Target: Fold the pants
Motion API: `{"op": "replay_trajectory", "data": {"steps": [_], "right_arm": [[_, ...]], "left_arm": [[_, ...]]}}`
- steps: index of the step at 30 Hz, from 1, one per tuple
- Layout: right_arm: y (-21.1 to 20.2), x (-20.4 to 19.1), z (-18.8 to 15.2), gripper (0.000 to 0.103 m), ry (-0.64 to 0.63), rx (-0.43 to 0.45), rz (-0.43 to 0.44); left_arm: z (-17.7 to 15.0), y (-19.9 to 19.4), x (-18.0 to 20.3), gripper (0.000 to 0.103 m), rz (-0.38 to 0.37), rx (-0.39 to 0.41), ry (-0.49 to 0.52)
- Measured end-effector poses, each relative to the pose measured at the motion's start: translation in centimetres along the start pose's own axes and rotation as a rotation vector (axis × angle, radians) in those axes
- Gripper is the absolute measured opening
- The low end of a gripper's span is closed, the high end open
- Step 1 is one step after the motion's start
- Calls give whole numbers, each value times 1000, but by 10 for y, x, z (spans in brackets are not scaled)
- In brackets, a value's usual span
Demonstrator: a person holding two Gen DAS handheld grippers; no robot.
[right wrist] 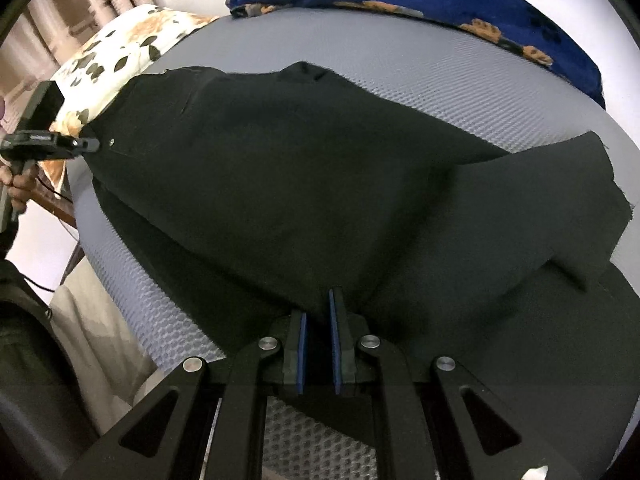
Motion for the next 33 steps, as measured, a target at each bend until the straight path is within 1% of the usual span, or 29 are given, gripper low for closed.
{"op": "replay_trajectory", "data": {"steps": [2,6,9,12,14,16,17,19,22,23,24,26,28,30,32,33], "right_arm": [[-4,-2,-2,9,-4,-1,1],[-8,-11,-11,9,-15,-21,12],[-7,-16,-15,9,-27,-29,3],[-7,-19,-14,9,-17,-31,1],[-8,-21,-16,9,-13,-34,13],[-8,-21,-18,9,3,-36,33],[-6,-22,-20,9,4,-42,42],[0,-21,-22,9,5,-50,41],[1,-17,-20,9,31,-54,64],[1,-17,-20,9,32,-56,67],[2,-17,-20,9,30,-57,64],[2,-18,-19,9,27,-57,60],[2,-18,-19,10,34,-55,61],[2,-15,-19,10,34,-54,66],[2,-14,-18,10,41,-51,73],[2,-13,-18,11,42,-49,75]], "left_arm": [[1,3,0,19,-16,2,-12],[10,7,6,19,26,-15,61],[20,8,14,19,19,3,81],[29,8,17,19,48,4,113],[30,11,21,19,69,-2,135],[26,12,20,20,71,-4,149],[26,14,16,23,77,-7,150],[21,19,13,24,82,-8,152],[17,16,13,28,86,11,136],[15,13,13,32,92,14,134],[13,8,12,44,109,19,139],[8,-2,12,61,206,29,162],[2,-14,12,61,255,43,182],[-4,-29,20,61,306,83,214],[-9,-40,34,61,379,132,278],[-12,-46,49,61,426,166,346]]}}
Point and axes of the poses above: each gripper's, at about its wrist camera, not at the fingertips, and y roughly the way its jaws point, x to its right, z to its top, the point moved 3 cm from there along y, roughly the way its jaws point, and after that the axes turned 2 degrees about y, right-handed, at the moved point
